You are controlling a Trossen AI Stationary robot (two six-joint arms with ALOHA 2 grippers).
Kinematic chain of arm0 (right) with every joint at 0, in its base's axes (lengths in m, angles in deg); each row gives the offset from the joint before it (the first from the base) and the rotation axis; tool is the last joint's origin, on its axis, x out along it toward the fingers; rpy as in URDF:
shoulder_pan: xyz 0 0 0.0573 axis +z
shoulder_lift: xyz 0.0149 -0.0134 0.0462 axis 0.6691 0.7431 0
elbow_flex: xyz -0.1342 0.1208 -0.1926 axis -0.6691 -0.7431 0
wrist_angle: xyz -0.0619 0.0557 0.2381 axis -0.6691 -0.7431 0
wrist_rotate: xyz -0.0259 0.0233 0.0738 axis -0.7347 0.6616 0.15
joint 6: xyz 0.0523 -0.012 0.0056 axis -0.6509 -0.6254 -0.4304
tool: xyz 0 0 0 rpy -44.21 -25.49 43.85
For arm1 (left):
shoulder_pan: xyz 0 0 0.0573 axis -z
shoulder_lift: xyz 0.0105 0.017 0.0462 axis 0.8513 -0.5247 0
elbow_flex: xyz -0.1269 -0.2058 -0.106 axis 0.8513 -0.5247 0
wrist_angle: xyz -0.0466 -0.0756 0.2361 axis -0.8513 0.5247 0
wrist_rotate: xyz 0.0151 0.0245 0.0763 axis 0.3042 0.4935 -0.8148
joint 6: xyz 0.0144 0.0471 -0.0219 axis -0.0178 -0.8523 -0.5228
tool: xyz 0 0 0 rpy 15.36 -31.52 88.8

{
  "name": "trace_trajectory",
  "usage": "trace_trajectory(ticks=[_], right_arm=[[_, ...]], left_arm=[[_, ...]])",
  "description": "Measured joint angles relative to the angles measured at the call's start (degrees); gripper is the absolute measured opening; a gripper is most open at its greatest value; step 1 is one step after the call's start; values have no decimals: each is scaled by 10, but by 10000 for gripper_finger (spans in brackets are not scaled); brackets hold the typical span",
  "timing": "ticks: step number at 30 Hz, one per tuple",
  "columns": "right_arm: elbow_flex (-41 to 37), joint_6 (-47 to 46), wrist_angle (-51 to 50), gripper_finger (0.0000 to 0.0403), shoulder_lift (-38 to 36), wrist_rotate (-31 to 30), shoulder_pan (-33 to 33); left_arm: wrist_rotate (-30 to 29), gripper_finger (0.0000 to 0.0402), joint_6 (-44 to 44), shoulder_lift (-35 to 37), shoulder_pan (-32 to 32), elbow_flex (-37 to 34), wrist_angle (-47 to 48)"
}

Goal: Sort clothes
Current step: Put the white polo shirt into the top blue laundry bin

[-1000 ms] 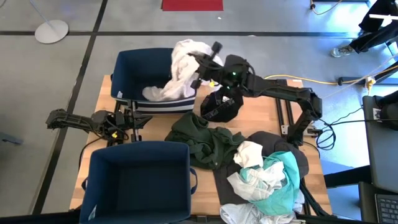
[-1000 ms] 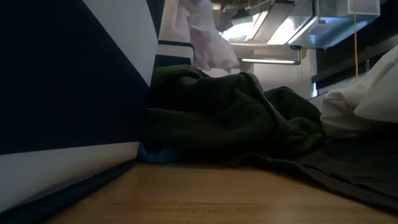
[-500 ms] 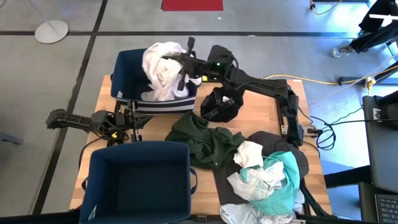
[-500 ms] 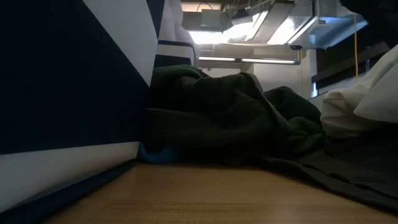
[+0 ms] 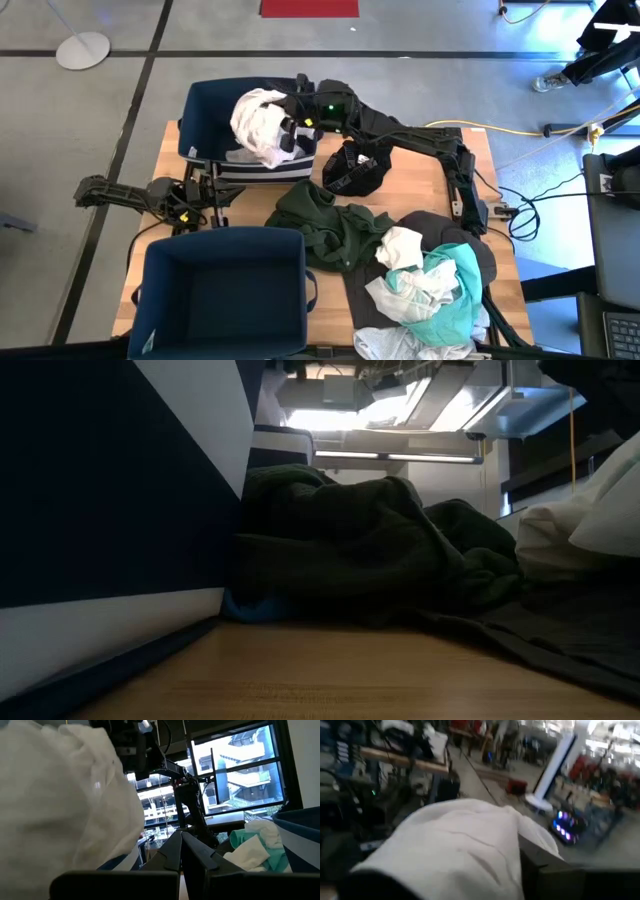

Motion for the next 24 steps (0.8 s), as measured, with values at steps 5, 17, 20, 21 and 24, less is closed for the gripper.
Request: trace_trajectory(ticks=[5,17,20,21,24], right_arm=[[5,-68,-76,181,-1,-100,-4],[102,-137,-357,275,-24,-138,10],[103,-150,-362,275,-27,-127,16],[102,-152,-365,275,-27,-117,16],[102,-167,-367,275,-17,-108,16]], left_arm=[[0,0,1,0,0,0,0],[0,0,-2,0,0,0,2],[0,0,-9,0,0,0,1],[0,0,-9,0,0,0,1],[0,0,-9,0,0,0,0]])
